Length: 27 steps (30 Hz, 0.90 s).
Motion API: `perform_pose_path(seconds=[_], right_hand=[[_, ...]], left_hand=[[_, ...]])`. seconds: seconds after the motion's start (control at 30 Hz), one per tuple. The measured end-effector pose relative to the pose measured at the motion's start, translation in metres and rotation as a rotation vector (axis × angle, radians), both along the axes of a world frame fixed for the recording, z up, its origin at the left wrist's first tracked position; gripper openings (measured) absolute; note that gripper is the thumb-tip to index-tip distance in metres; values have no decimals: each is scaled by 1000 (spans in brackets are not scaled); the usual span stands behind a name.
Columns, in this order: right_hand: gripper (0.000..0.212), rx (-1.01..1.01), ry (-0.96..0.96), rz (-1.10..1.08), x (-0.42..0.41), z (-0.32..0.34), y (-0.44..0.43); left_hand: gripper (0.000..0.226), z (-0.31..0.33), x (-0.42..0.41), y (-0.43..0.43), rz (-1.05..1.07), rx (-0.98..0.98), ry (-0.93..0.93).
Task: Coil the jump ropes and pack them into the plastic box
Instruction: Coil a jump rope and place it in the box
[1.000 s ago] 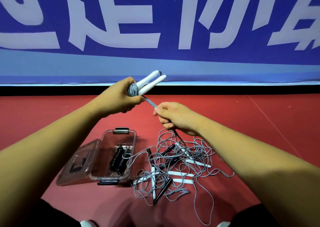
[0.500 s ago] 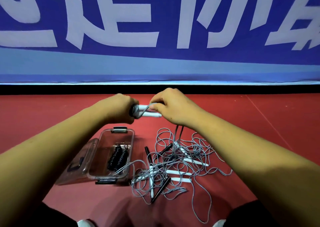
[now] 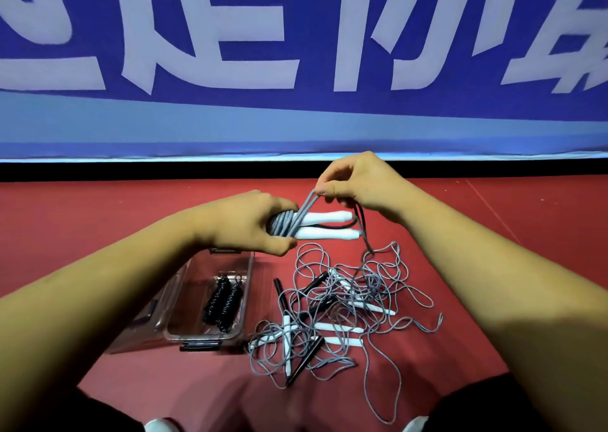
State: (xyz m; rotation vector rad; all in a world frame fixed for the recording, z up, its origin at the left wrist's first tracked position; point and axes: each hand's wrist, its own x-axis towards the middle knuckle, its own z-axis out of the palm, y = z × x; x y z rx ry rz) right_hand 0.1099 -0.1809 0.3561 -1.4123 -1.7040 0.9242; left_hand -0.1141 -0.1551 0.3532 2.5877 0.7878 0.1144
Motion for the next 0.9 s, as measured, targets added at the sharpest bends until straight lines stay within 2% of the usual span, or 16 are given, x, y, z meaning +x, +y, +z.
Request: perform_pose_path(seconds=[0.1, 0.2, 0.23, 0.3, 0.4, 0.53, 0.6, 0.77, 0.9], right_hand=[[7, -83, 123, 10, 6, -8, 2], [21, -224, 351, 47, 5, -20, 2], [22, -262, 397, 68, 2, -25, 1], [21, -317, 369, 128, -4, -33, 0], [22, -392, 231, 204, -11, -37, -3], [23, -409, 105, 223, -19, -33, -9], [22, -305, -51, 212, -25, -24, -14], [12, 117, -587, 167, -47, -8, -15], [19, 294, -826, 66, -57, 2, -20]], left_hand=[[27, 7, 0, -4, 60, -202, -224], [57, 16, -2, -7, 93, -456, -439], [58, 18, -1, -9, 80, -464, -463], [40, 20, 1, -9, 103, -429, -488], [11, 20, -1, 0, 273, -403, -528], [23, 15, -13, 20, 483, -373, -550], [30, 9, -19, 29, 539, -304, -502], [35, 0, -22, 33, 541, 83, -204], [40, -5, -18, 31, 466, 193, 35]])
